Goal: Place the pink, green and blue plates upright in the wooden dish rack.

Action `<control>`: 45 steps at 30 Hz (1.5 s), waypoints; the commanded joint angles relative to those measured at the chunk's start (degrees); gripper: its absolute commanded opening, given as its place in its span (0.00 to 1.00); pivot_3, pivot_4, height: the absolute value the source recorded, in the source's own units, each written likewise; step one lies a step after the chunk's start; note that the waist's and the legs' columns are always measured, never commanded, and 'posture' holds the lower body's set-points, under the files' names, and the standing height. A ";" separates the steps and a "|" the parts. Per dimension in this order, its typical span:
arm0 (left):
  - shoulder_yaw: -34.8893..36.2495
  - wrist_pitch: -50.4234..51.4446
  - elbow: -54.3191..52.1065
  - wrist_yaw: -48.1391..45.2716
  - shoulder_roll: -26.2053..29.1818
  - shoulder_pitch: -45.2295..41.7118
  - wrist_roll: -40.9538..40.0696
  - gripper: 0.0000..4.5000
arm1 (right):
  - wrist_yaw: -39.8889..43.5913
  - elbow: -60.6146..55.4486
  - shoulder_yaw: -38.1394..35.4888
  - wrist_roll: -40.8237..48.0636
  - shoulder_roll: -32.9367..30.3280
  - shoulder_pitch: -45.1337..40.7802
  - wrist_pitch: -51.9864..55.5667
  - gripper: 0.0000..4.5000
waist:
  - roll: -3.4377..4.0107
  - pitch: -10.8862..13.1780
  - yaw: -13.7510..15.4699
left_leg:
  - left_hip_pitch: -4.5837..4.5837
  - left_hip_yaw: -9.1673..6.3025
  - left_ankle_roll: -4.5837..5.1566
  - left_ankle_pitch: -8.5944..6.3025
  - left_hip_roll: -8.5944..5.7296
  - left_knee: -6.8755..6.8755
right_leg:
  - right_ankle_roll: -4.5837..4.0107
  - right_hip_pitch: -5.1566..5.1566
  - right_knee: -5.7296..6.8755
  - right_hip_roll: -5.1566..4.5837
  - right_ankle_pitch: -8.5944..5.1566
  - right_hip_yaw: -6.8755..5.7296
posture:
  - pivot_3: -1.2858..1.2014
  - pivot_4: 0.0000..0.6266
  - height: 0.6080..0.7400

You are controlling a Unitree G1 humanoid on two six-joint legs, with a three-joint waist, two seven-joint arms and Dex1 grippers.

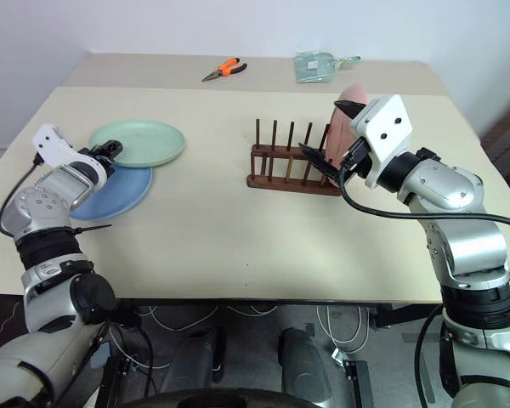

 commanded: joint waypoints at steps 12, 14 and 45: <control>-19.32 -5.22 -15.77 -15.38 2.22 -2.81 0.60 0.01 | 2.05 -7.68 7.89 -9.09 -2.03 -1.49 -2.86 1.00 | -0.18 0.06 0.56 | -0.07 0.02 -0.12 0.05 -0.05 -0.02 | -0.01 0.01 -0.11 -0.05 0.00 -0.01 | 0.52 0.24 0.90; -23.57 -4.68 -18.66 -17.39 2.19 -2.95 1.20 0.01 | 2.08 -8.62 11.41 -12.10 -1.07 -2.36 -4.18 1.00 | -0.15 0.04 0.46 | -0.04 0.02 -0.15 0.05 -0.05 -0.05 | -0.01 0.03 -0.11 -0.05 0.00 -0.01 | 0.52 0.24 0.90; -23.08 -26.88 -15.42 -11.05 -1.05 -10.00 9.66 0.80 | -10.62 4.48 17.61 -43.67 12.04 -6.97 -15.47 0.00 | -0.13 0.06 -0.09 | 0.03 0.04 -0.22 0.12 -0.04 -0.16 | -0.03 -0.07 -0.04 0.01 0.01 0.07 | 0.52 0.24 0.90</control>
